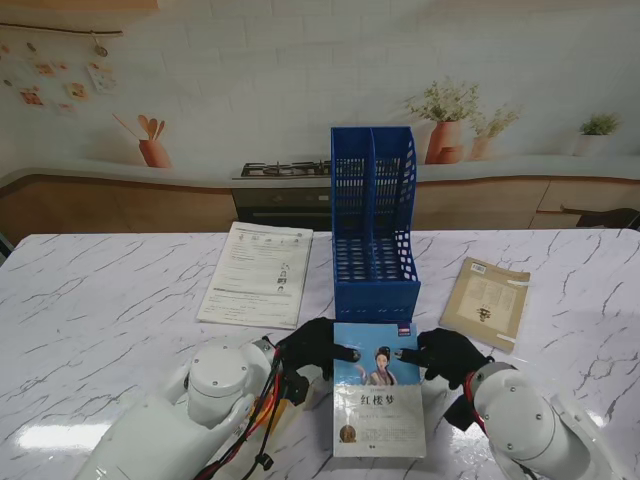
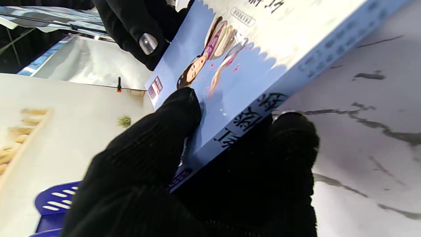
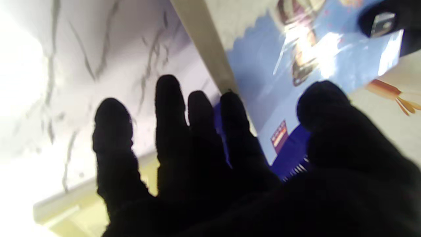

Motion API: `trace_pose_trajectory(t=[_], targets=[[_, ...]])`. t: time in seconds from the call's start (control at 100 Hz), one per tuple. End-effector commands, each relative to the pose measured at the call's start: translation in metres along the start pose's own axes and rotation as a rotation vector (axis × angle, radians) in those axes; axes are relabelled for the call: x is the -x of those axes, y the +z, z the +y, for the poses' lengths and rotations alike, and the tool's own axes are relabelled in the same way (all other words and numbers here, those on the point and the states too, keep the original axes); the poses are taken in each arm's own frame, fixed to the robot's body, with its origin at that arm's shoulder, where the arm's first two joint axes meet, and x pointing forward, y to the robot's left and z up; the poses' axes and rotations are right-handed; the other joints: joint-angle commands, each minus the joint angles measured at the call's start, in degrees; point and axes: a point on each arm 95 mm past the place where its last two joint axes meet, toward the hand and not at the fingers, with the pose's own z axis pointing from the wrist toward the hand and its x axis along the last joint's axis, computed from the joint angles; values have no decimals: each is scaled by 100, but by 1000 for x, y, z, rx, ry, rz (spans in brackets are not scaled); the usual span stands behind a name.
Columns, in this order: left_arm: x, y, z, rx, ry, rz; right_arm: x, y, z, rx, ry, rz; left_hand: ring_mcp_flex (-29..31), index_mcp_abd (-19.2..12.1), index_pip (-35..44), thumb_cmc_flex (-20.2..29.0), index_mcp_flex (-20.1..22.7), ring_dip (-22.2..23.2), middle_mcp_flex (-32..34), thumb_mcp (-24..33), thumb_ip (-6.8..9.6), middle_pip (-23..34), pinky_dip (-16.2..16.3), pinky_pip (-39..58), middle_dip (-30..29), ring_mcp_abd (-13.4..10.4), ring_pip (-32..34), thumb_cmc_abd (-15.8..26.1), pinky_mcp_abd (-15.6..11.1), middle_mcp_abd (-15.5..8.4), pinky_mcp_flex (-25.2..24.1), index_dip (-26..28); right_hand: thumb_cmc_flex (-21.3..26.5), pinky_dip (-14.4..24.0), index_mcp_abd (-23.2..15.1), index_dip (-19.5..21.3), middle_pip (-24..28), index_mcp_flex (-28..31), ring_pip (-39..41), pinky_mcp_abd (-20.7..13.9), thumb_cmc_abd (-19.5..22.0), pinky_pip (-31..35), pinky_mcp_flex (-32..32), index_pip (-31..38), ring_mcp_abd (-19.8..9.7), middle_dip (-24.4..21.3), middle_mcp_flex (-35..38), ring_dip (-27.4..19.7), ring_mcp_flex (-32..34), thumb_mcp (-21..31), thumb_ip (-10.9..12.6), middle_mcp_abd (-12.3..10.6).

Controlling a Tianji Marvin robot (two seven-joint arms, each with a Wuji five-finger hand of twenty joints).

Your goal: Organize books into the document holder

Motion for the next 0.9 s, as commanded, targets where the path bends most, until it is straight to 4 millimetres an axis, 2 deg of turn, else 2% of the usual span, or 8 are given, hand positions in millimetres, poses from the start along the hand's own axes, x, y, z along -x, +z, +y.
trace_pose_trajectory(t=[0.0, 0.11, 0.12, 0.17, 0.21, 0.29, 0.53, 0.89], targets=[[-16, -3, 6, 6, 18, 76, -14, -8, 12, 53, -5, 47, 491, -1359, 581, 623, 444, 195, 253, 1051, 22, -7, -88, 183, 170, -11, 205, 97, -585, -463, 202, 151, -150, 102, -279, 48, -69, -235, -108, -544, 66, -25, -164, -220, -164, 112, -176, 111, -139, -176, -54, -160], [-25, -8, 5, -5, 27, 124, -22, -13, 26, 118, -28, 84, 491, -1351, 576, 631, 462, 222, 238, 1078, 14, 5, -84, 206, 251, 2, 222, 138, -556, -481, 195, 176, -62, 112, -332, 63, -180, -280, -242, -600, 132, -345, -694, -249, -229, 287, -283, 194, -356, -527, -13, -231], [-26, -8, 5, -6, 29, 128, -22, -13, 28, 123, -31, 88, 479, -1348, 572, 639, 464, 226, 235, 1080, 12, 8, -84, 206, 265, 11, 219, 147, -549, -481, 186, 180, -62, 81, -340, 66, -216, -291, -318, -588, 124, -523, -959, -252, -238, 291, -348, 181, -468, -559, -12, -244], [-31, -11, 2, -12, 38, 147, -26, -15, 34, 149, -39, 100, 474, -1335, 567, 644, 464, 233, 236, 1077, 9, 12, -84, 207, 285, 17, 220, 157, -539, -487, 177, 188, -72, 64, -345, 67, -273, -313, -482, -593, 112, -854, -1416, -261, -255, 301, -449, 152, -681, -610, -14, -273], [-36, -14, 0, -21, 47, 160, -29, -17, 40, 170, -42, 114, 483, -1337, 568, 645, 475, 241, 246, 1074, 9, 11, -84, 210, 301, 29, 224, 154, -531, -476, 171, 200, -57, 242, -346, 63, -376, -341, -675, -617, 131, -1275, -1733, -289, -288, 324, -538, 169, -824, -700, -7, -301], [-43, -19, -8, -41, 84, 173, -34, -19, 50, 203, -42, 147, 494, -1337, 558, 639, 480, 252, 259, 1075, 15, -2, -73, 234, 318, 30, 224, 156, -514, -483, 159, 215, -36, 137, -362, 31, -622, -390, -969, -638, 219, -1937, -2207, -344, -286, 196, -717, 79, -1128, -799, -2, -267], [-61, -28, -28, -75, 169, 188, -53, -18, 73, 248, -43, 218, 527, -1340, 542, 625, 508, 270, 286, 1097, 26, -33, -65, 253, 368, 27, 218, 137, -528, -502, 172, 243, -119, 36, -413, -39, -777, -393, -1248, -680, 173, -2324, -2358, -400, -407, 74, -703, -17, -1210, -915, -3, -455], [-94, -35, -34, -59, 268, 252, -88, -2, 100, 235, -136, 382, 602, -1363, 523, 615, 531, 293, 308, 1130, 26, -54, -92, 244, 456, -23, 215, 152, -576, -495, 278, 313, -386, -56, -679, -108, -1026, -386, -1507, -739, 41, -2648, -2535, -402, -609, -28, -722, -125, -1377, -879, -30, -756]])
